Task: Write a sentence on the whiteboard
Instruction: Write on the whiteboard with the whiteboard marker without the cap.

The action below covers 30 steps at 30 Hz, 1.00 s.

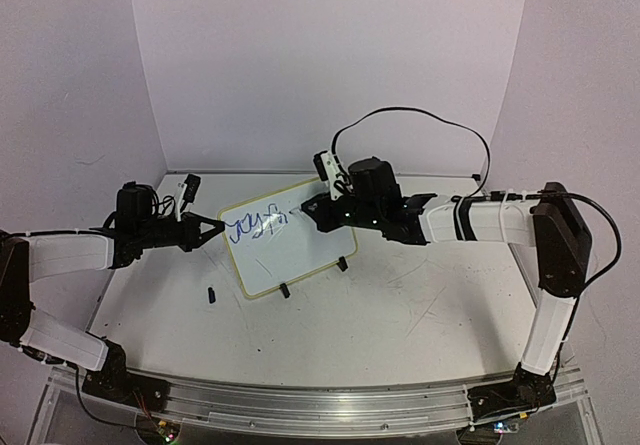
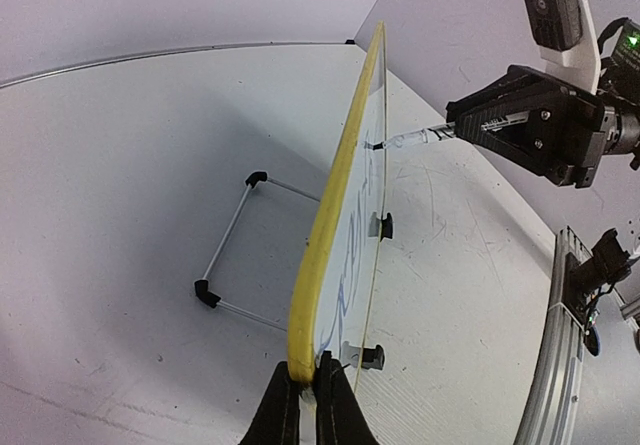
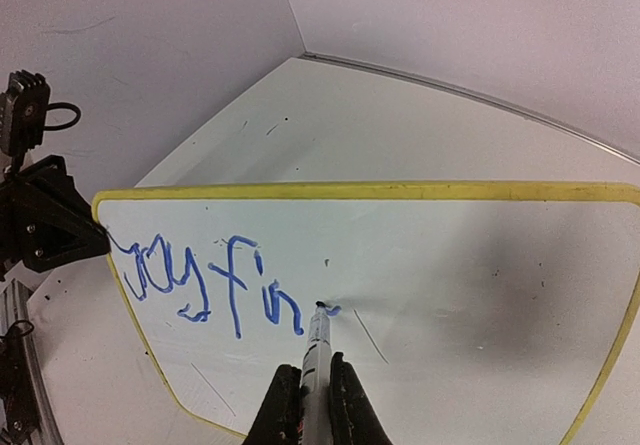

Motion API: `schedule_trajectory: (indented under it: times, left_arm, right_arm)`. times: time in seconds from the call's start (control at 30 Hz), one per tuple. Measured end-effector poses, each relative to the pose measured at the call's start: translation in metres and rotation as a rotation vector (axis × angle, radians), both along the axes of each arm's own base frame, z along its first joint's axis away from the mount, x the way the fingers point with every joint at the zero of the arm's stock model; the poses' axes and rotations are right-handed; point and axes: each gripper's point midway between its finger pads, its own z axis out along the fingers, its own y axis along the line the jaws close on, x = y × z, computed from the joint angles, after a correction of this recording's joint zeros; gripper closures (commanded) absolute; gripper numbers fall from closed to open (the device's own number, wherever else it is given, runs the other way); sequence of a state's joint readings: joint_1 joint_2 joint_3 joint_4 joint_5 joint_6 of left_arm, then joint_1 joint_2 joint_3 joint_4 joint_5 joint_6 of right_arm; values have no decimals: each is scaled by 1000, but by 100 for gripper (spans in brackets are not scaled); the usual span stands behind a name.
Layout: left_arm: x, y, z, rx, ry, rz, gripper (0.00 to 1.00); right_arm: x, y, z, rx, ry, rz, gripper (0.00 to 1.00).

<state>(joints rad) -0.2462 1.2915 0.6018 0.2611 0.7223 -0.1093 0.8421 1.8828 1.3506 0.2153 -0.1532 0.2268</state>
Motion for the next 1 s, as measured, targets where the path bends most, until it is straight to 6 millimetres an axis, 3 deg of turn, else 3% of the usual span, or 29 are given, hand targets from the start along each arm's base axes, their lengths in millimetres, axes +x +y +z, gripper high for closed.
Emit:
schedule_trajectory:
  times: [0.5, 1.0]
  left_arm:
    - [0, 0, 0, 1, -1, 0, 100]
    - [0, 0, 0, 1, -1, 0, 100]
  right_arm:
    - [-3, 3, 0, 5, 7, 20, 100]
    - [-7, -1, -14, -20, 27, 14, 100]
